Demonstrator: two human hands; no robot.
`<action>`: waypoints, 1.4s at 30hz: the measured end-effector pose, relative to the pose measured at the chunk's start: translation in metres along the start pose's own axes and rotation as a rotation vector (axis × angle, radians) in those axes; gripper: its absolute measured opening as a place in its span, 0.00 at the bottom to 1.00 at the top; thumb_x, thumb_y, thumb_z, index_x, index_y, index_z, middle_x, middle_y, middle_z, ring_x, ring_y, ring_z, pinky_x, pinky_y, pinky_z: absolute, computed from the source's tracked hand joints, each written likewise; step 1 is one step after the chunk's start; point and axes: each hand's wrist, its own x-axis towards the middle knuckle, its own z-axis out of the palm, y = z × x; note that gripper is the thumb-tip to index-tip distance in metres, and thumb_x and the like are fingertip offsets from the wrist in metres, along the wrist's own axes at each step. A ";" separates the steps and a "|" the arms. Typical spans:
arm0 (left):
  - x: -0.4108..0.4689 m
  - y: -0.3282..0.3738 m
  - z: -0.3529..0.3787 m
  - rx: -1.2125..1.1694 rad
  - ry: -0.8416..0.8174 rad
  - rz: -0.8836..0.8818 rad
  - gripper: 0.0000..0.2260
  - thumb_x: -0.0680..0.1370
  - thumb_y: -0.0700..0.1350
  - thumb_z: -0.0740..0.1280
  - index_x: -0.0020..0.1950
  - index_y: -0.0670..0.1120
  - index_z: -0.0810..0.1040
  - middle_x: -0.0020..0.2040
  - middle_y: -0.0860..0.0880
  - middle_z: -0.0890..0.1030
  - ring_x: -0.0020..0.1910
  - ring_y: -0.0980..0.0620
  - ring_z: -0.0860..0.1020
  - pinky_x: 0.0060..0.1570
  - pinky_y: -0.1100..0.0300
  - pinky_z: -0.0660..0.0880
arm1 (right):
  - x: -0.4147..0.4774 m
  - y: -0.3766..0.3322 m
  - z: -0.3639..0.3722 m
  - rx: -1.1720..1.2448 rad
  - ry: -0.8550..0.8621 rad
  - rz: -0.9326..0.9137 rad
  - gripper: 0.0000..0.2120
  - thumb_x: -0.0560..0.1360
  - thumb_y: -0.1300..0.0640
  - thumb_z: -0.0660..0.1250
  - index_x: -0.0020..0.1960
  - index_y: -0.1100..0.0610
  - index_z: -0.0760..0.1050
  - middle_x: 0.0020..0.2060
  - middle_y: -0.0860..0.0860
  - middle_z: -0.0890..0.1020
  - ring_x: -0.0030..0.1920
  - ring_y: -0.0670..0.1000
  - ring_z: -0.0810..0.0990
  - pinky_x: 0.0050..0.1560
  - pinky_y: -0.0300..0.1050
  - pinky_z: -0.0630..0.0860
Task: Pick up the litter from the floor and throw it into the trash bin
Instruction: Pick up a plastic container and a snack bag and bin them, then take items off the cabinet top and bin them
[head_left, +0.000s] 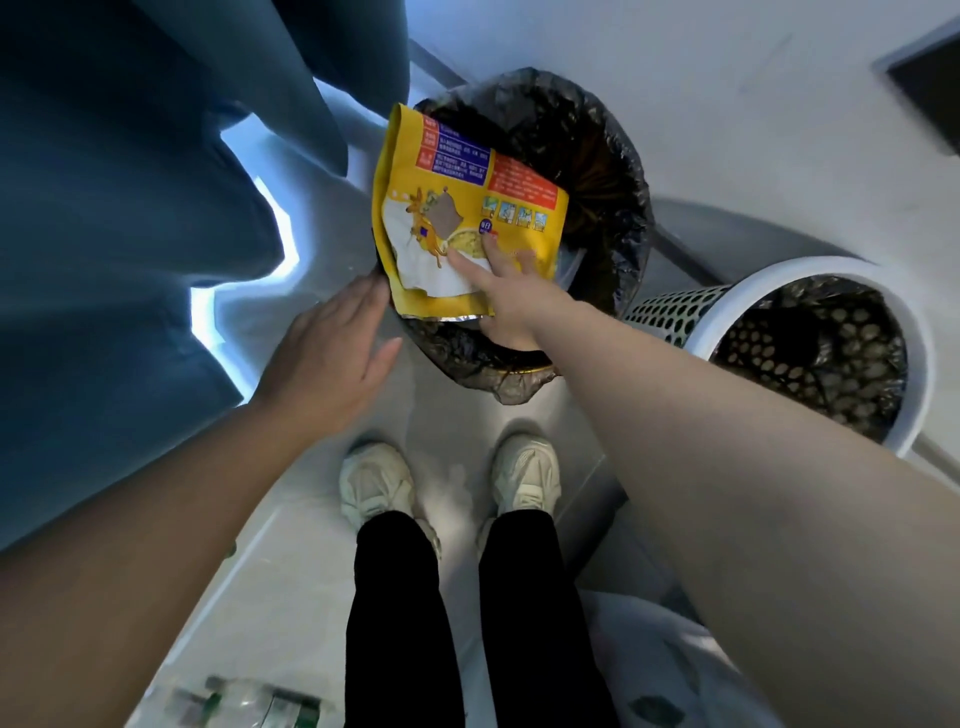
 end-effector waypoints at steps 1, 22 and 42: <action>0.000 0.000 -0.002 -0.003 -0.010 0.000 0.28 0.80 0.48 0.59 0.77 0.44 0.55 0.77 0.46 0.61 0.75 0.47 0.61 0.68 0.47 0.63 | -0.003 0.000 -0.003 0.002 -0.010 -0.001 0.40 0.79 0.53 0.60 0.74 0.33 0.34 0.77 0.47 0.35 0.77 0.64 0.39 0.72 0.69 0.53; -0.160 0.120 -0.199 0.121 -0.037 -0.320 0.30 0.81 0.56 0.56 0.78 0.45 0.51 0.79 0.45 0.49 0.77 0.45 0.50 0.72 0.41 0.53 | -0.293 -0.076 -0.095 -0.049 0.281 0.043 0.33 0.79 0.36 0.53 0.77 0.39 0.40 0.79 0.50 0.42 0.77 0.60 0.39 0.72 0.72 0.45; -0.524 0.284 -0.248 -0.182 0.579 -1.100 0.30 0.79 0.60 0.52 0.78 0.49 0.50 0.79 0.46 0.48 0.78 0.45 0.45 0.72 0.36 0.45 | -0.593 -0.224 -0.089 -0.367 0.545 -0.504 0.34 0.79 0.40 0.54 0.78 0.43 0.40 0.79 0.50 0.42 0.78 0.59 0.39 0.72 0.70 0.44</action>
